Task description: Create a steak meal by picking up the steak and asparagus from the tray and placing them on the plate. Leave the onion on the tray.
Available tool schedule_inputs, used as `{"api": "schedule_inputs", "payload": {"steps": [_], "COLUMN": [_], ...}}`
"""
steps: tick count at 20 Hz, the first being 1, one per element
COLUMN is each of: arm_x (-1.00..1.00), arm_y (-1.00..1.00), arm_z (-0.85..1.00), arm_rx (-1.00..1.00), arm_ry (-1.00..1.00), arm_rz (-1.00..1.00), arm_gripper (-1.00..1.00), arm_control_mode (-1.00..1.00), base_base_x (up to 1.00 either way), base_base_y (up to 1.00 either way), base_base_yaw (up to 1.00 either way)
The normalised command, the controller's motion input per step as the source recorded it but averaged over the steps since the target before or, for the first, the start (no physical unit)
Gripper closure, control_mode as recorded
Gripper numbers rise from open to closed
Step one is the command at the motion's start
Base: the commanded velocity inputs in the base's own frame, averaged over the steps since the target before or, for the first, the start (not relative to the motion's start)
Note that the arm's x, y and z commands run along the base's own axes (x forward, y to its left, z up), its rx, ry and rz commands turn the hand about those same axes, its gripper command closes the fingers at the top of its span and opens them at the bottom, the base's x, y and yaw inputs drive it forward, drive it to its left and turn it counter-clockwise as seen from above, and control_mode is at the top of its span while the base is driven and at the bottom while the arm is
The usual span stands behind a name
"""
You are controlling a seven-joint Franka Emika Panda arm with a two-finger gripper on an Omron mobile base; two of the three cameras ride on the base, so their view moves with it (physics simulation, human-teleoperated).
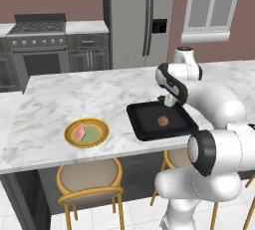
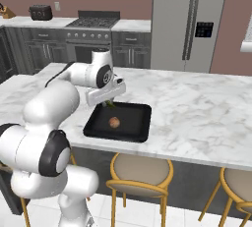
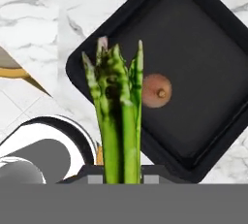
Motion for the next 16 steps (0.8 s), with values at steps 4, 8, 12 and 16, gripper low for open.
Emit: {"api": "schedule_inputs", "payload": {"steps": [4, 8, 12, 16], "arm_x": [-0.17, -0.23, -0.21, -0.13], "arm_y": [0.8, 0.95, 0.94, 0.95], "arm_z": [0.25, 0.1, 0.0, -0.02], "arm_rx": [0.0, 0.0, 0.0, 0.01], "arm_ry": [-0.06, -0.08, -0.05, -0.01], "arm_rz": [-0.38, -0.46, -0.49, -0.5], "arm_gripper": [1.0, 1.0, 1.0, 1.0], "arm_control_mode": [-1.0, -1.0, -1.0, -1.0], "base_base_x": [0.0, 0.0, 0.0, 0.0], "base_base_y": [0.0, 0.0, 0.0, 0.0], "base_base_yaw": [0.0, 0.0, 0.0, 0.0]}}
